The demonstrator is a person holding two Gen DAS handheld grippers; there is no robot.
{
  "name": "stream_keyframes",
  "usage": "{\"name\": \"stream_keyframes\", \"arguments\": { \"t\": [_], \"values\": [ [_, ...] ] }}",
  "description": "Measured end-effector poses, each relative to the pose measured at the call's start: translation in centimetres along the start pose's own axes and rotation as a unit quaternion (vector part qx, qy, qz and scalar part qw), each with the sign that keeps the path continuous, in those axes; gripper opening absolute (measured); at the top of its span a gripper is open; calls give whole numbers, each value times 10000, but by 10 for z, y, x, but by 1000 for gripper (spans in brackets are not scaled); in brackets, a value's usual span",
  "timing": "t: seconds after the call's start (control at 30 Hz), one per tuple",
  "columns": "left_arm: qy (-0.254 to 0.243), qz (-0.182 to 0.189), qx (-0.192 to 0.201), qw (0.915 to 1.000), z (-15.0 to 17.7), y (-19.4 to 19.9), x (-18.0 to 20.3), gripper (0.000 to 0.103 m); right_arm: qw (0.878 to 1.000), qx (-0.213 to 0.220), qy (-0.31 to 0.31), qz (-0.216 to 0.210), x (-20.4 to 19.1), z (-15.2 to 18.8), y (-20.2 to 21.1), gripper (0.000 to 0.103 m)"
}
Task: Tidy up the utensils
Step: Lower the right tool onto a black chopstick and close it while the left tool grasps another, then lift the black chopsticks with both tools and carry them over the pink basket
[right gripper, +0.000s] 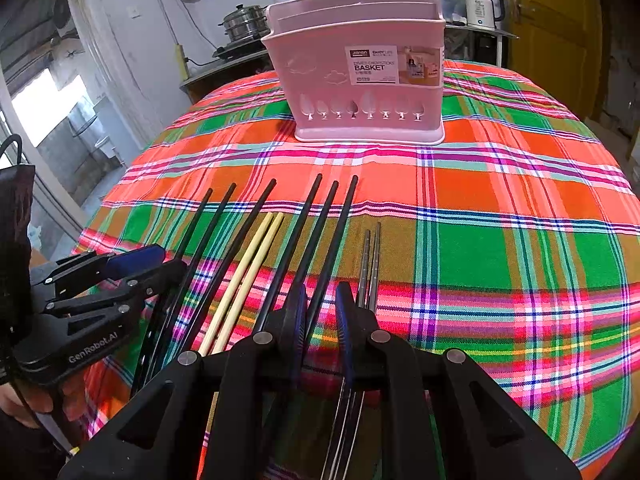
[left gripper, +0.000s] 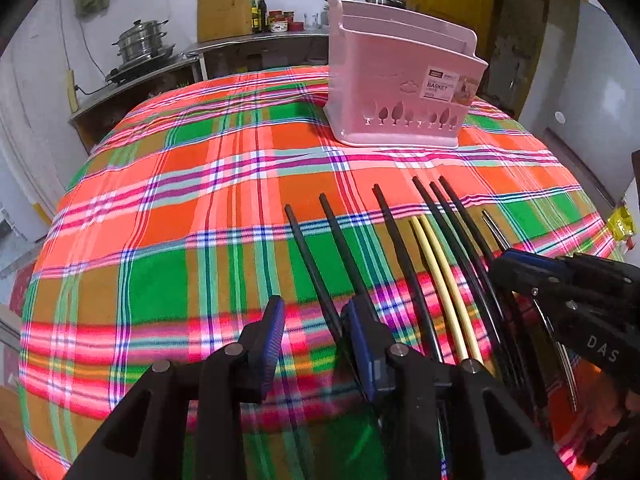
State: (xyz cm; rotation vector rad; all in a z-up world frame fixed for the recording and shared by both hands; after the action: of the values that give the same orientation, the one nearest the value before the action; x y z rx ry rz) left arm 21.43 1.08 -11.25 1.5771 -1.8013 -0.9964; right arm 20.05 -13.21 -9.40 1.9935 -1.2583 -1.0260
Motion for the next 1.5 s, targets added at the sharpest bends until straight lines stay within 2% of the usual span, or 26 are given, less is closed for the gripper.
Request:
{"name": "stream_keyframes", "arguments": {
  "t": [0.2,0.27,0.4,0.6,0.63,0.77,1.1,1.5],
  "values": [
    [-49,-8,59,10000,-4,-3,-6,21,9998,-112,-50,127,0,-7,-5,16],
    [-42,12,71,10000,-4,-3,-6,13,9997,-134,-16,196,-1,-7,-7,16],
    [-8,150,30,9999,-7,-5,-8,12,9990,-181,124,398,-5,-11,-11,16],
    [16,301,-1,9995,-11,-8,-9,10,9984,-314,181,434,-7,-19,-19,15],
    [13,330,-4,9995,-12,-8,-9,9,9984,-323,171,433,-7,-20,-20,10],
    [40,479,-7,9988,-14,-6,-9,5,9988,-357,87,313,-5,-23,-19,7],
    [116,668,480,9965,-35,37,-14,5,9999,59,16,-113,-16,-41,20,6],
    [-10,735,1273,9891,-80,113,-15,5,9947,888,103,-509,-37,-81,89,5]
  ]
}}
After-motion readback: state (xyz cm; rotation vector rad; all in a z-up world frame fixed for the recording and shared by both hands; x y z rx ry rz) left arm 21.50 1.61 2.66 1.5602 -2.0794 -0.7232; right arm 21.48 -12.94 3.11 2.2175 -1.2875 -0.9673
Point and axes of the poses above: each gripper's, at about its wrist camera, not at the fingertips, and y roughly against the way its jaws point, x to its right, z to its underside, the point moved 10 cm from there along -y, roughly the way its jaws point, and after that the axes turned 9 degrees about -y, right-handed, at the moved point
